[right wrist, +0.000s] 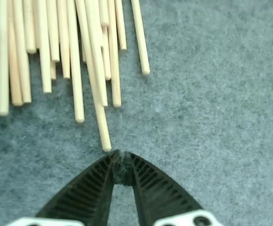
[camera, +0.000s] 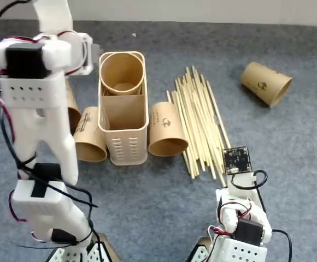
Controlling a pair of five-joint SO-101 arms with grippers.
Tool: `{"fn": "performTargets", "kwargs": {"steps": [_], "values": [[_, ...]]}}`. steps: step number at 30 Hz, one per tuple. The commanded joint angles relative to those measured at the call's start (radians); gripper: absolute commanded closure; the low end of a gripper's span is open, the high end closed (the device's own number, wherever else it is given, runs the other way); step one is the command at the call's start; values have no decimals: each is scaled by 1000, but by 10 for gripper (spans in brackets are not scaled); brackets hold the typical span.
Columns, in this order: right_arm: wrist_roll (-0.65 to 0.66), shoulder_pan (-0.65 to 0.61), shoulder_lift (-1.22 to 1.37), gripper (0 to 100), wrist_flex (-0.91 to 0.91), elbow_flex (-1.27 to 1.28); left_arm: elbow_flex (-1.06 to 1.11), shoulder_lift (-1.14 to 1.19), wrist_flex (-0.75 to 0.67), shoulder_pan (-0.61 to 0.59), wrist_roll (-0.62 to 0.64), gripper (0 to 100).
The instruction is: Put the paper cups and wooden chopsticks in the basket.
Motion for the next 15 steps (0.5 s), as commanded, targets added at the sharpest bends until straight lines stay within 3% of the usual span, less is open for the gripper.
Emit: {"fn": "performTargets", "kwargs": {"steps": [1,7,11,15], "values": [[8,12,-5,992,-15,143,-62,-41,-17,-171,-40,796],[8,10,-5,992,-15,143,-70,-22,-44,-389,-377,793],[8,8,-5,992,-15,143,156,15,-26,-432,-678,794],[8,8,-5,992,-15,143,321,-7,-107,-518,-799,794]]}}
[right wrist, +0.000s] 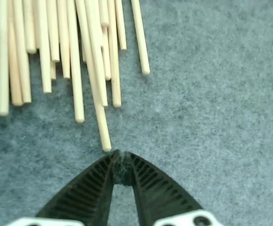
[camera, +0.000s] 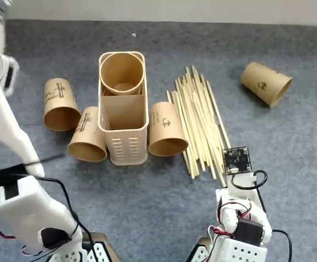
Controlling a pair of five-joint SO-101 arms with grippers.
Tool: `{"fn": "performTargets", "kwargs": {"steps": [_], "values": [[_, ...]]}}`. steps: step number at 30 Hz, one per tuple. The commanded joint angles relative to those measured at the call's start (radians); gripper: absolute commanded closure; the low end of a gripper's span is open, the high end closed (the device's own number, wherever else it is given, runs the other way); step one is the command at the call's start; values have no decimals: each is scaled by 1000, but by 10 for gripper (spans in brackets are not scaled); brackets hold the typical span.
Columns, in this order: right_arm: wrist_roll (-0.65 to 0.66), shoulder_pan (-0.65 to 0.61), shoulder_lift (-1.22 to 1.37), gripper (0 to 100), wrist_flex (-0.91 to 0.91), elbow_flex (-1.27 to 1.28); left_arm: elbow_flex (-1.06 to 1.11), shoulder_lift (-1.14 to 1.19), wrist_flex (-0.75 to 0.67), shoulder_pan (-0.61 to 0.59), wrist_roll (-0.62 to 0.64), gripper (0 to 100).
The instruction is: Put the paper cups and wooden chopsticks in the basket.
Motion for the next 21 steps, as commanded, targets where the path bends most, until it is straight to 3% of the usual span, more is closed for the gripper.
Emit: {"fn": "performTargets", "kwargs": {"steps": [1,5,8,13,15,21], "values": [[8,8,-5,992,-15,143,174,-53,-100,-99,-152,793],[8,8,-5,992,-16,143,460,-248,-213,-145,-270,793],[8,8,-5,992,-16,143,825,-506,-377,-145,-310,794],[8,10,-5,992,-16,143,1527,-888,-997,-97,-341,766],[8,12,-5,992,-16,143,1666,-941,-1148,-77,-344,710],[8,12,-5,992,-16,143,1725,-954,-1186,-61,-407,681]]}}
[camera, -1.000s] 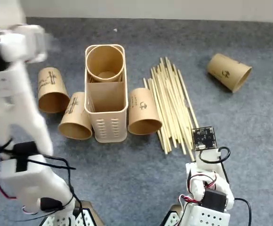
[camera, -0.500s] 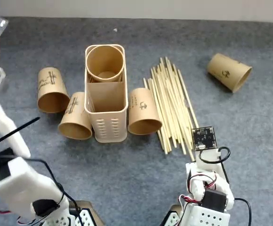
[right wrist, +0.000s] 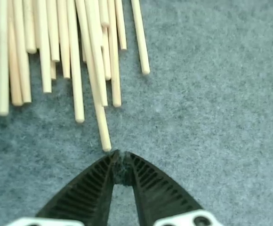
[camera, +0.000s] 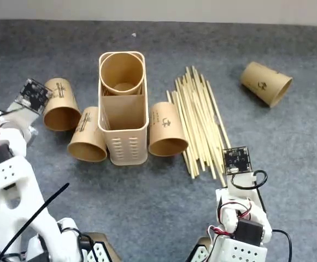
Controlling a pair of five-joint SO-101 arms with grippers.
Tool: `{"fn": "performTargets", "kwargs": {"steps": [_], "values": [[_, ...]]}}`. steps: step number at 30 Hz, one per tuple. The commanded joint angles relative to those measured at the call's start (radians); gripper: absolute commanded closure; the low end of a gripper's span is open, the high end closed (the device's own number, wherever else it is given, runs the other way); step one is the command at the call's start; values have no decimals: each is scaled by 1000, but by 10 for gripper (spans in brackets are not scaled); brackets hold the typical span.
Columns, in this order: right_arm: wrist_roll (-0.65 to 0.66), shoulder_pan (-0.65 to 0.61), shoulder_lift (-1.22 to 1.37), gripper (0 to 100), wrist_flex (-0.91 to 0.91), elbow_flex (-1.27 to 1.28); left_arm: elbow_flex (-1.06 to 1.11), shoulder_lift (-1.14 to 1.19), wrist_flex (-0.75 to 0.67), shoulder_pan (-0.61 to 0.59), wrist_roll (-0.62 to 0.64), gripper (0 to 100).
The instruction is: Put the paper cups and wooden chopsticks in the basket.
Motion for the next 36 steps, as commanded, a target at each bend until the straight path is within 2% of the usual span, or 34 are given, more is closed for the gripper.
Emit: {"fn": "performTargets", "kwargs": {"steps": [1,5,10,15,19,23,25,27,30,31,36], "values": [[8,12,-5,992,-16,143,38,-42,-55,28,-49,681],[8,12,-5,992,-16,143,94,-42,-91,68,-51,681],[8,12,-5,992,-16,143,208,-42,-253,151,-21,681],[8,12,-5,992,-16,145,209,4,-384,188,3,695],[8,12,-5,992,-16,145,130,193,-502,188,5,730],[8,12,-5,992,-16,145,-27,447,-508,185,8,733],[8,12,-5,992,-16,145,-111,556,-508,179,60,736],[8,12,-5,992,-16,145,-202,645,-505,173,127,785],[8,12,-5,992,-16,145,-306,713,-454,168,207,930],[8,12,-5,992,-16,145,-341,714,-399,166,233,991],[8,12,-5,992,-16,145,-602,673,-26,136,390,994]]}}
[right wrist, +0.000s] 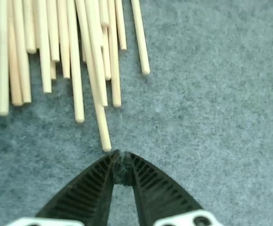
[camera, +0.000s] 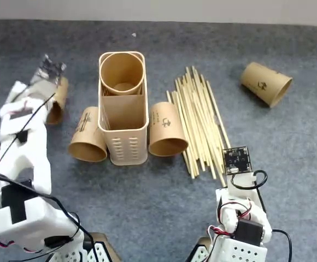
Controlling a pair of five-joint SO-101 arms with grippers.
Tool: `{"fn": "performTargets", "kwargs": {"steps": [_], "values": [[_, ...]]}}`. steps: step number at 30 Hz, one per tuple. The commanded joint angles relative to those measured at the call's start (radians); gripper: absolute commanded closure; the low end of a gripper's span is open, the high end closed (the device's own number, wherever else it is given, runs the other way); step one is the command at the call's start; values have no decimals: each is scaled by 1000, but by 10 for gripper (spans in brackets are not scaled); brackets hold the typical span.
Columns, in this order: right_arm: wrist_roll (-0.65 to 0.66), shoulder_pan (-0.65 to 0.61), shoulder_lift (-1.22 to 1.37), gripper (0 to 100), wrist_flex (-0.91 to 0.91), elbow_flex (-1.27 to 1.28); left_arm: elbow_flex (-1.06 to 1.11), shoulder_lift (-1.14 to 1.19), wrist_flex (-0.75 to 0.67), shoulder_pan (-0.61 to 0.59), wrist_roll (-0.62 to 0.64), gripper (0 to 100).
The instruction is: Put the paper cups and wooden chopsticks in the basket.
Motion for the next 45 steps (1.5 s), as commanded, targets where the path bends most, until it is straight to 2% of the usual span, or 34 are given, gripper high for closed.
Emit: {"fn": "performTargets", "kwargs": {"steps": [1,5,8,12,15,19,23,27,32,38,45], "values": [[8,12,-5,992,-16,145,-292,-44,367,-31,150,995],[8,12,-5,992,-16,145,-656,-53,853,-31,276,995],[8,12,-5,992,-16,145,-993,-35,1140,-24,347,995],[8,12,-5,992,-16,145,-1443,7,1468,90,377,995],[8,12,-5,992,-16,145,-1543,-16,1468,163,491,995],[8,12,-5,992,-15,145,-1408,-87,1467,328,617,995],[8,12,-5,992,-15,145,-1294,-73,1461,432,795,995],[8,12,-5,992,-15,145,-1325,-41,1461,503,942,995],[8,12,-5,992,-15,145,-1357,-39,1465,613,1063,993],[8,12,-5,992,-15,145,-1207,-42,1465,644,1080,986],[8,12,-5,992,-15,145,-1072,-42,1465,578,1079,829]]}}
